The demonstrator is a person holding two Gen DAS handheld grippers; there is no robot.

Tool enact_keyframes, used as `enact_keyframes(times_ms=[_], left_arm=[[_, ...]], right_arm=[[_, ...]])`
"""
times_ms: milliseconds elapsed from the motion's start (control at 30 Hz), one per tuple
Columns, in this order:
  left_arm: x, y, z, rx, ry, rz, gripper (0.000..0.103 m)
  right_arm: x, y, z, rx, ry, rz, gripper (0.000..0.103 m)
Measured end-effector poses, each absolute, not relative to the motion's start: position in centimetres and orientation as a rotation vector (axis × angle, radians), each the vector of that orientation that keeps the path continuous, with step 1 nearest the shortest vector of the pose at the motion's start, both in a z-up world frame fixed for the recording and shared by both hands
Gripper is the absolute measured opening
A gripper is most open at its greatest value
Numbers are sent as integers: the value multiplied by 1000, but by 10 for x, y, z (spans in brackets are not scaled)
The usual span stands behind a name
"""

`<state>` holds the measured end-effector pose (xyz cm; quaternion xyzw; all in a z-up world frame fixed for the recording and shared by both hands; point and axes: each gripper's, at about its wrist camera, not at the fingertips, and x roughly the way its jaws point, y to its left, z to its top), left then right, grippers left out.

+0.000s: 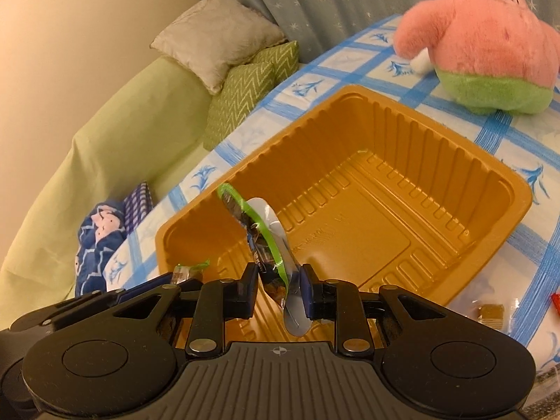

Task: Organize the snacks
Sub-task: 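Carry both snacks over the orange tray and open both grippers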

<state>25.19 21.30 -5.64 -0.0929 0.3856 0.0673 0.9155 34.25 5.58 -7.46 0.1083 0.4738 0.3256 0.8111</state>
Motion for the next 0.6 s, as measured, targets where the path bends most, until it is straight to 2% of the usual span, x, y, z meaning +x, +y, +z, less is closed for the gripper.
enact_keyframes(times_ms=[600], left_arm=[[262, 214, -58, -208, 802, 116, 22]], right_arm=[[334, 35, -61, 248, 990, 644, 25]])
